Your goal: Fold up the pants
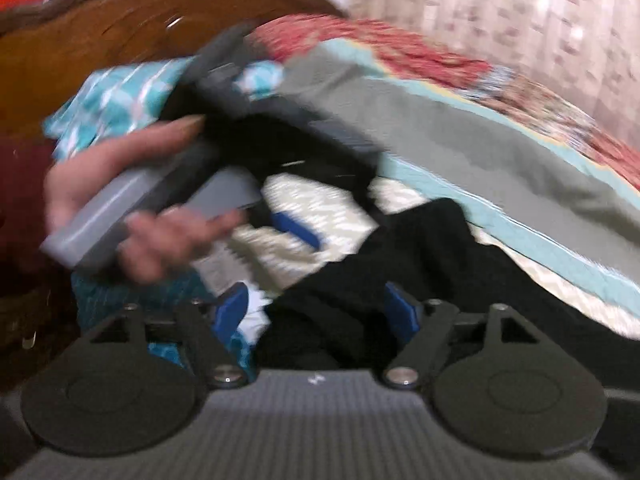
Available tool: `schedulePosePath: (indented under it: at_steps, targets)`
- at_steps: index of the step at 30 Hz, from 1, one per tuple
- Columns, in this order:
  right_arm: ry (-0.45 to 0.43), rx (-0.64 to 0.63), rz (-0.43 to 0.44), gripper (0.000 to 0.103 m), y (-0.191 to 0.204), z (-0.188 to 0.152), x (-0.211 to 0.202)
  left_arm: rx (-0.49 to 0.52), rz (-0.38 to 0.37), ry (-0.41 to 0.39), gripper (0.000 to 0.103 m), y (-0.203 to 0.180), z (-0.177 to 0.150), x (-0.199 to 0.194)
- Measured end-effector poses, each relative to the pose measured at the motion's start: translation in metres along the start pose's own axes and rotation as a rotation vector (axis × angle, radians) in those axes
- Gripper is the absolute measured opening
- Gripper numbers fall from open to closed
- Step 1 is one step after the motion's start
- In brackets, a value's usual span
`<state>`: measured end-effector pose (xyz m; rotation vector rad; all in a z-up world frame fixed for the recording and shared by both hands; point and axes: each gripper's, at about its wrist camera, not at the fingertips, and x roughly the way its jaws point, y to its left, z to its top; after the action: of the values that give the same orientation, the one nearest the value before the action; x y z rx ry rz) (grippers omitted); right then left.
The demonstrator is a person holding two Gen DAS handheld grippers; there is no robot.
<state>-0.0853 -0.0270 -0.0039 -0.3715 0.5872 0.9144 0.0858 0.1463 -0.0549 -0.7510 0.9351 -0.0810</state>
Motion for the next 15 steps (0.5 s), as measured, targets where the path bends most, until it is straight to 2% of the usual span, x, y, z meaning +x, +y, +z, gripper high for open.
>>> schedulePosePath:
  at_steps: [2,3,4,5,6,7,9,11,15]
  targets:
    - [0.041,-0.028,-0.027,0.081,-0.001,-0.003,0.014,0.03,0.01,0.035,0.071,-0.002,0.003,0.01]
    - [0.07,-0.034,-0.049,0.081,-0.003,-0.005,0.021,0.039,0.012,0.057,0.064,-0.003,0.004,0.017]
    - [0.097,-0.045,-0.073,0.081,-0.006,-0.008,0.029,0.043,0.007,0.074,0.049,-0.001,0.003,0.021]
    - [0.106,-0.045,-0.063,0.08,-0.01,-0.011,0.035,0.044,-0.005,0.09,0.041,-0.001,0.002,0.026]
    - [0.107,-0.027,-0.044,0.069,-0.014,-0.013,0.035,0.046,-0.005,0.096,0.03,-0.002,0.001,0.03]
    - [0.11,0.013,-0.026,0.06,-0.019,-0.014,0.035,0.056,0.006,0.086,0.024,-0.004,-0.001,0.031]
    - [0.093,0.102,-0.003,0.035,-0.031,-0.01,0.028,0.067,0.0,0.067,0.02,-0.01,-0.004,0.026]
    - [0.058,0.192,0.009,0.03,-0.045,-0.007,0.015,0.065,-0.033,0.041,0.02,-0.019,-0.004,0.015]
    - [-0.054,0.381,0.024,0.029,-0.071,-0.005,-0.02,0.08,-0.093,0.004,0.019,-0.06,0.003,0.003]
